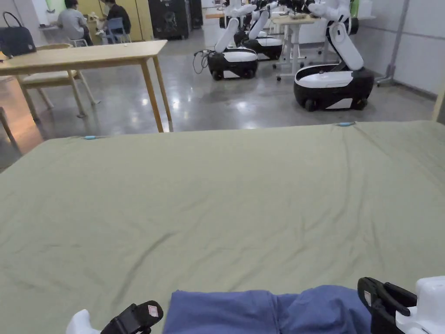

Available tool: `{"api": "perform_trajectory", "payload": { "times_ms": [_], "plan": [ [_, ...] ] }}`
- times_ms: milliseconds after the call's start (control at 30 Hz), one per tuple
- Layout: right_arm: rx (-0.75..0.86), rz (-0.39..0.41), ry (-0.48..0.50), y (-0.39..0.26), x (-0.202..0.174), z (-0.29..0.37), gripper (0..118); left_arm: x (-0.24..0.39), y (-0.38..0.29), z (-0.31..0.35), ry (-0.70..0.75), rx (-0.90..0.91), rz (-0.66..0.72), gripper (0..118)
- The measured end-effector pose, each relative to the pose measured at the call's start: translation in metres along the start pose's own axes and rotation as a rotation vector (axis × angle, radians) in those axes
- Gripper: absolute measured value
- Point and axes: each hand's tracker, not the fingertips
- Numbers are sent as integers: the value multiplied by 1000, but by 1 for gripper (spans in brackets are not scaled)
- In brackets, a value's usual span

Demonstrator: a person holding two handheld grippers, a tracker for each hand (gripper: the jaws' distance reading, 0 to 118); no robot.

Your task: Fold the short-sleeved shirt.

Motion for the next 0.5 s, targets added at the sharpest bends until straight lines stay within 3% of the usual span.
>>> {"api": "perform_trajectory", "payload": {
  "times_ms": [100,267,300,333,433,467,500],
  "plan": [
    [-8,-14,32,2,-3,-1,3,-18,-11,-23,-42,-82,101,118],
    [5,-11,26,5,-3,4,3,-4,-26,-64,-148,-74,102,118],
    [6,-10,21,6,-2,5,3,3,-31,-68,-155,-59,123,107],
    [5,-10,18,6,0,6,4,6,-32,-70,-155,-40,151,73],
    [10,-14,5,6,3,10,3,-8,-40,-81,-37,-1,295,18],
    [8,-15,4,6,3,10,3,-12,-41,-81,-49,-1,301,9],
    [5,-12,2,7,2,10,4,-11,-42,-78,-74,13,269,9]
  ]
}}
